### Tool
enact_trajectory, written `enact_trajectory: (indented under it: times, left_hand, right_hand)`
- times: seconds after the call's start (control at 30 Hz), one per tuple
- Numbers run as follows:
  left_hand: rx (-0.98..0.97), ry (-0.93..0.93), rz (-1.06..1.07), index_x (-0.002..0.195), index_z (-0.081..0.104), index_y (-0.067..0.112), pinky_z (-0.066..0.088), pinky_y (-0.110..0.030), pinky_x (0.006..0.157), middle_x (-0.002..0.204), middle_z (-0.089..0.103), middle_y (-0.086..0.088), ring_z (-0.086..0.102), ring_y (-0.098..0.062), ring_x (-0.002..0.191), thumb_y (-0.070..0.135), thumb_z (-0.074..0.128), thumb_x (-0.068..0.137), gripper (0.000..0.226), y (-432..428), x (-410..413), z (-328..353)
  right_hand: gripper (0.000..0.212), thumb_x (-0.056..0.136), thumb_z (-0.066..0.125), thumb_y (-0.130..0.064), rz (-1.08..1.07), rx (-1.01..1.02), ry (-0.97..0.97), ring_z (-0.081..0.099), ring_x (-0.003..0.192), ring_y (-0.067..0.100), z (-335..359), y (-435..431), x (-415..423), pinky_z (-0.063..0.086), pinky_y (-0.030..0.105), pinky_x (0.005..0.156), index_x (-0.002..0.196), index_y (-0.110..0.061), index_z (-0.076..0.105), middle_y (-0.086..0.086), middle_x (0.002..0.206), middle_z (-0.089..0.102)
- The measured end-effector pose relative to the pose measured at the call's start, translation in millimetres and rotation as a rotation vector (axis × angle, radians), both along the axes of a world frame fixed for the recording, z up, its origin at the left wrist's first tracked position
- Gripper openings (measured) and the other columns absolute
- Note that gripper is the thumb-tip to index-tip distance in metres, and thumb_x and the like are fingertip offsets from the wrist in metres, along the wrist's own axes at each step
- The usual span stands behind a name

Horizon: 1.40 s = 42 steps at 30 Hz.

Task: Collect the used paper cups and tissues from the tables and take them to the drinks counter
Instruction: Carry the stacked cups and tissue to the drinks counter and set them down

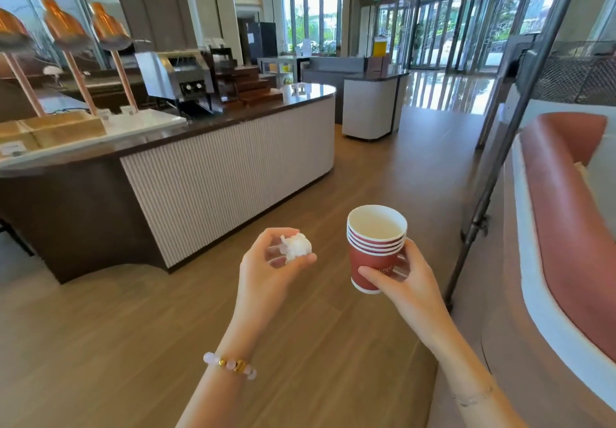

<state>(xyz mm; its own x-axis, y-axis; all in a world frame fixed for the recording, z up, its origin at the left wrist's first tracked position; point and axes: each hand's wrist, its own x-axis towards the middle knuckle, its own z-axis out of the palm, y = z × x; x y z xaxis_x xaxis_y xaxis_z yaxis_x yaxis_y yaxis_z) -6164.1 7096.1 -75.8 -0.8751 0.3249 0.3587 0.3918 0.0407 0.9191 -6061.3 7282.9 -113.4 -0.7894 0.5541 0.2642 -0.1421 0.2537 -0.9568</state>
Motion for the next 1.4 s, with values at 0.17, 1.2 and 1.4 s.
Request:
enact_trajectory:
  times: [0.17, 1.2, 1.4]
  left_hand:
    - [0.003, -0.032, -0.048, 0.091, 0.063, 0.038, 0.047, -0.014, 0.066, 0.09, 0.064, 0.024, 0.059, 0.002, 0.086, 0.022, 0.081, 0.068, 0.033, 62.9, -73.3, -1.6]
    - [0.012, -0.141, -0.394, 0.09, 0.064, 0.035, 0.048, -0.014, 0.064, 0.091, 0.068, 0.014, 0.064, -0.009, 0.087, 0.017, 0.082, 0.067, 0.034, 486.7, -588.3, -0.8]
    - [0.004, -0.12, -0.376, 0.092, 0.065, 0.033, 0.051, -0.015, 0.061, 0.09, 0.066, 0.011, 0.065, -0.011, 0.085, 0.018, 0.081, 0.067, 0.033, 598.0, -672.4, -7.6]
  right_hand:
    - [0.064, 0.071, 0.083, -0.029, -0.041, 0.024, -0.016, 0.061, 0.103, -0.001, 4.0, 58.8, -64.6, 0.05, 0.011, 0.076, 0.126, -0.032, 0.05, -0.014, 0.116, 0.063]
    - [0.063, 0.072, 0.081, -0.024, -0.408, -0.027, -0.054, 0.061, 0.105, 0.005, 4.8, 435.3, -521.8, 0.052, 0.017, 0.079, 0.126, -0.027, 0.05, -0.008, 0.117, 0.063]
    - [0.064, 0.07, 0.082, -0.025, -0.415, -0.029, -0.033, 0.061, 0.101, -0.001, -3.6, 550.9, -612.7, 0.05, 0.017, 0.077, 0.126, -0.027, 0.05, -0.01, 0.116, 0.063]
